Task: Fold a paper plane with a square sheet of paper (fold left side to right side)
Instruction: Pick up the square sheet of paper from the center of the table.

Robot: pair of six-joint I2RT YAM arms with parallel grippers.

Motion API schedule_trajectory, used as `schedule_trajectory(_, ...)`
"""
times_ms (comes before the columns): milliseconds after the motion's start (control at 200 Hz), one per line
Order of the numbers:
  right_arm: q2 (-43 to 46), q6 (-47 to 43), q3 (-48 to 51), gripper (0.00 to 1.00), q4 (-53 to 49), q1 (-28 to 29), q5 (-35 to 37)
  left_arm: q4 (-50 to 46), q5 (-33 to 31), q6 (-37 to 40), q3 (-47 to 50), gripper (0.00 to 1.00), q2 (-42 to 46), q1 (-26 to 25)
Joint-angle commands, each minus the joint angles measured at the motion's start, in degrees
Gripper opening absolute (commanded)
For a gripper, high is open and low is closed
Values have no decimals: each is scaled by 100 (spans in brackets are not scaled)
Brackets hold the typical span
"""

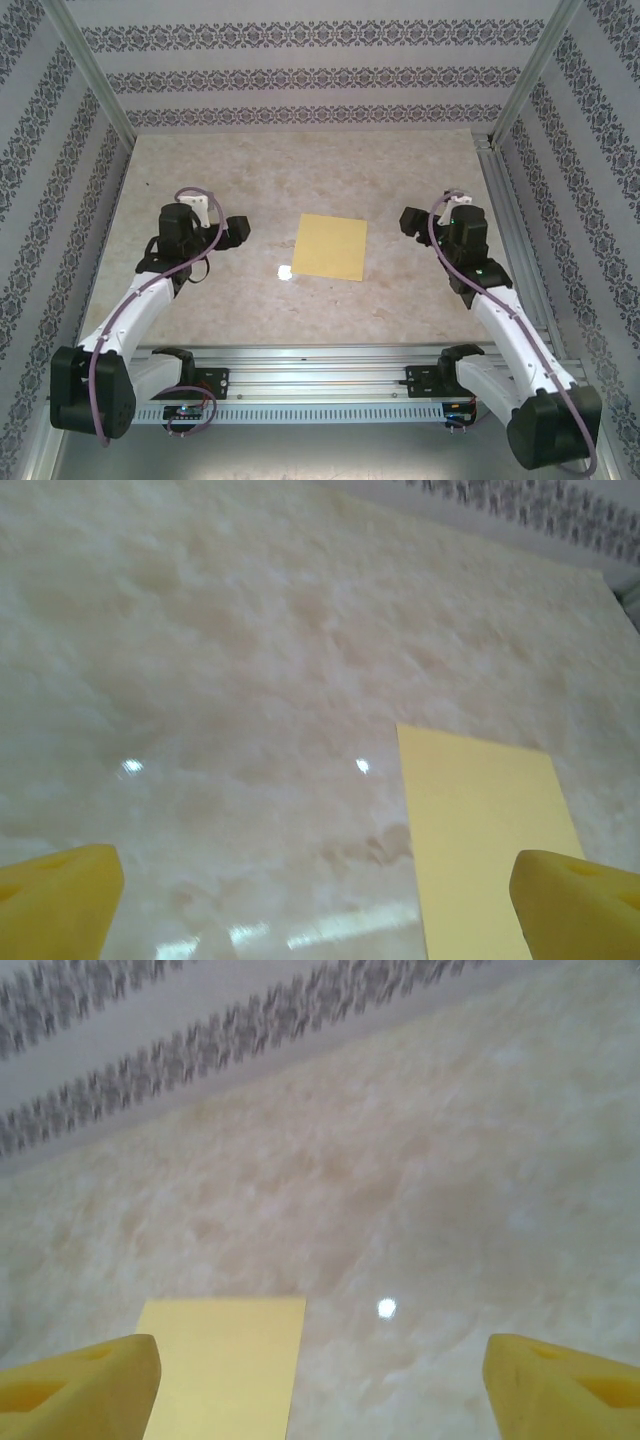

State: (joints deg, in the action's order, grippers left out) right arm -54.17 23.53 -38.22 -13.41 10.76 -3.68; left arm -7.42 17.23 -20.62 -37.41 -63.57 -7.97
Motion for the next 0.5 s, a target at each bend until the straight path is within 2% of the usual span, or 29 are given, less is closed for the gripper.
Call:
schedule_trajectory(0, -657, 443, -344, 81, -1074, 523, -331, -802, 928, -484, -289, 100, -338, -328)
schedule_trajectory(155, -1961, 458, -955, 74, -1125, 837, -493, -809, 1218, -636, -747, 98, -1247, -1035)
schedule_trajectory(325, -3202, 364, -1735, 75, -1158, 966, -449, -550, 1497, -882, -1399, 92, -2501, -1701)
schedule_trajectory(495, -4452, 27, -2842, 75, -1672, 1007, -267, -655, 1363, -948, -2007, 87, -3341, -2085)
